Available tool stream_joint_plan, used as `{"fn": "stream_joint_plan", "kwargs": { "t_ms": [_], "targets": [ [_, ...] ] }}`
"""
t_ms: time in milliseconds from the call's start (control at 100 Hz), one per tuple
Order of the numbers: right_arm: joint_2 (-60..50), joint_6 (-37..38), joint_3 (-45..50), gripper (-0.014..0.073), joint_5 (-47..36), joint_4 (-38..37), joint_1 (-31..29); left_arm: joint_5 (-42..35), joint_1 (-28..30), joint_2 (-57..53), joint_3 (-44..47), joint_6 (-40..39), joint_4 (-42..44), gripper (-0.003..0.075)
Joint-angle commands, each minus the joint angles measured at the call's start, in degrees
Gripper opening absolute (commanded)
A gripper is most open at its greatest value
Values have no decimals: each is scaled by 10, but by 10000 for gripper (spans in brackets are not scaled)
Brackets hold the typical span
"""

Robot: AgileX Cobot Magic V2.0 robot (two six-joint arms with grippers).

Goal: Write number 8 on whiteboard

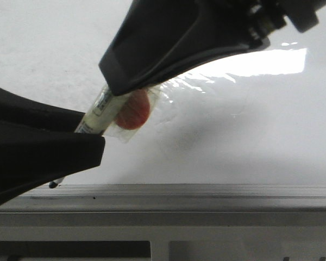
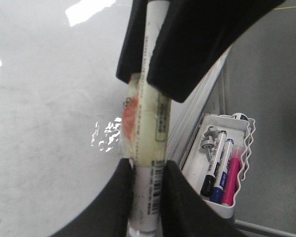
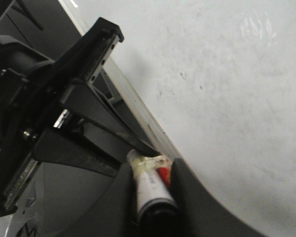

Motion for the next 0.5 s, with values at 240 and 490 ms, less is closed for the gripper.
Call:
{"fn": "stream_joint_plan", "kwargs": {
  "t_ms": [240,490],
  "targets": [
    [-14,-7,-18,-71,-40,4,-4,-67,-2,-12,-14,-13,-6,326],
    [-48,7,-25,-71,-31,6,-13,-64,-2,-128,31,-13,-109,326]
  ]
}}
